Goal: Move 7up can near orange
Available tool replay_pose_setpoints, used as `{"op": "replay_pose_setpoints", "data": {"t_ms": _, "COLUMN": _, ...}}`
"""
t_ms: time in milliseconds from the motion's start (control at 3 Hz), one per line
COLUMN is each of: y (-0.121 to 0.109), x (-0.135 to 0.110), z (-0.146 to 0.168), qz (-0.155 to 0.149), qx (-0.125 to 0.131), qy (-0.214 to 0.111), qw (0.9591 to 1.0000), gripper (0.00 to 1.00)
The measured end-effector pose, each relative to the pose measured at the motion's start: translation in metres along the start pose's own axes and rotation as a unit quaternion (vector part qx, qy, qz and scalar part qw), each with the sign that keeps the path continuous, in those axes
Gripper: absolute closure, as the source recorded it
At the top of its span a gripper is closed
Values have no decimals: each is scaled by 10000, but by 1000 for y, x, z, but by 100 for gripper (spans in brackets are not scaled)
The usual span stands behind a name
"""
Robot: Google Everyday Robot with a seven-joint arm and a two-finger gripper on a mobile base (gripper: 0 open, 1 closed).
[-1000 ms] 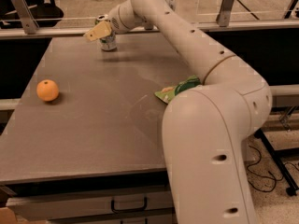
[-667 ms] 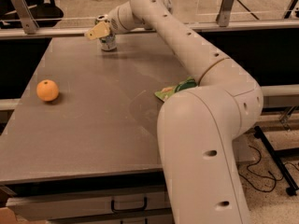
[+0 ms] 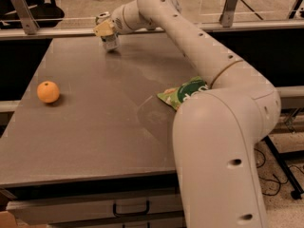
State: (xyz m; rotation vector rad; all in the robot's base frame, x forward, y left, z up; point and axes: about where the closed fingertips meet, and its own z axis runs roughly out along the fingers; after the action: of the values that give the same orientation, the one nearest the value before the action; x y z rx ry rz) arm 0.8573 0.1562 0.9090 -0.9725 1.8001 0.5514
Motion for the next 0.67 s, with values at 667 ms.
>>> {"op": "replay_pose_setpoints", "data": {"t_ms": 667, "y": 10, "x": -37, "z": -119, "qz": -316, "qx": 118, "qy": -41, "qw": 9994, "gripper": 100}}
